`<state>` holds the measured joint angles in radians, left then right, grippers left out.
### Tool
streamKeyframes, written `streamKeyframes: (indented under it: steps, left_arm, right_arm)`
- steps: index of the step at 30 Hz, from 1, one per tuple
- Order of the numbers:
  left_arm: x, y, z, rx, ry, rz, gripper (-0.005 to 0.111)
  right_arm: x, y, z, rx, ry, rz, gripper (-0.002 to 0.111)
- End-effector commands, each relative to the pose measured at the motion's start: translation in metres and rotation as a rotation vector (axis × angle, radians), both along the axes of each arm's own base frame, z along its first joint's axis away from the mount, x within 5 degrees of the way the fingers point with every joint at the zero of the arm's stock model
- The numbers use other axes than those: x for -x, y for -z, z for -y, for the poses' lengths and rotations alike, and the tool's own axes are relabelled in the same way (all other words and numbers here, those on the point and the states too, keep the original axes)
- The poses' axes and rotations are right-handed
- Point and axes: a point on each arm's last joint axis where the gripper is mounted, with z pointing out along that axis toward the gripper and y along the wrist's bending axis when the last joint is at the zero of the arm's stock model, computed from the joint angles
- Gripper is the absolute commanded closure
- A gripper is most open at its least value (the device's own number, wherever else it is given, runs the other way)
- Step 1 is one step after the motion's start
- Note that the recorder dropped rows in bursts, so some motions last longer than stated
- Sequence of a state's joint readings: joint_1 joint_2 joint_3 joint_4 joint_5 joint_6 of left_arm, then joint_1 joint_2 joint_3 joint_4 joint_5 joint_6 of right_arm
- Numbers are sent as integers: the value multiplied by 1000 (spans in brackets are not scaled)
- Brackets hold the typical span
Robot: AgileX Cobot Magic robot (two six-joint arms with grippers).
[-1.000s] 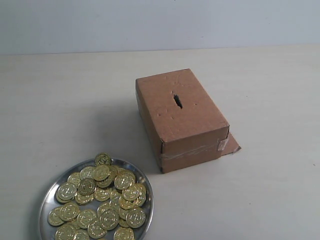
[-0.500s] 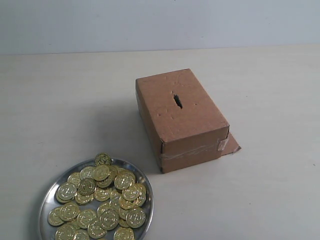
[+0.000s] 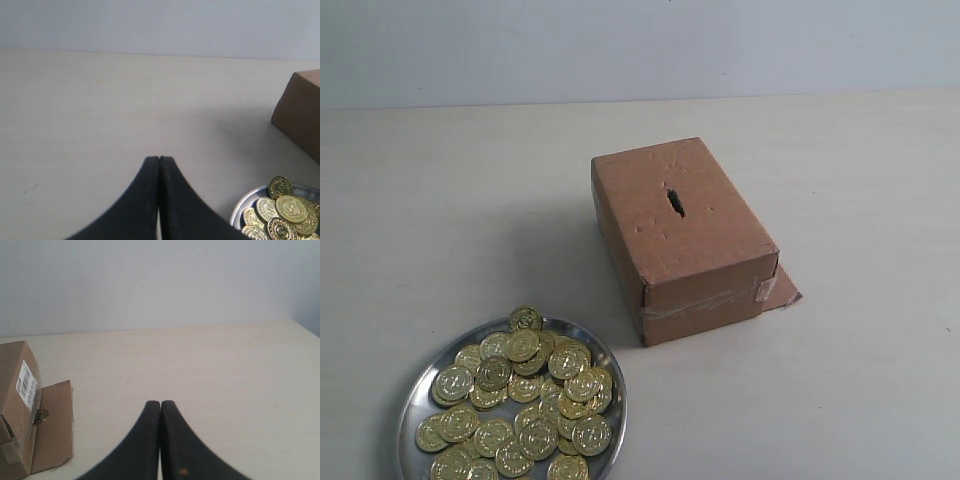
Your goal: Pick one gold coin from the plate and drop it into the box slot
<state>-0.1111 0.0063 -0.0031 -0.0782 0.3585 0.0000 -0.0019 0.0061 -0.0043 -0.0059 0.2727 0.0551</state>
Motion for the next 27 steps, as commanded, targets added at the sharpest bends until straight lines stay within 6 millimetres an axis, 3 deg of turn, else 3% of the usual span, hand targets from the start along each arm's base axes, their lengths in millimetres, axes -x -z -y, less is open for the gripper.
streamKeyframes:
  steps: [1,27]
  left_arm:
    - [0,0,0,6,-1,5,107]
    - [0,0,-1,7,-25,7,107]
  right_arm:
    - [0,0,0,1,6,11,108]
    - [0,0,0,1,6,11,108]
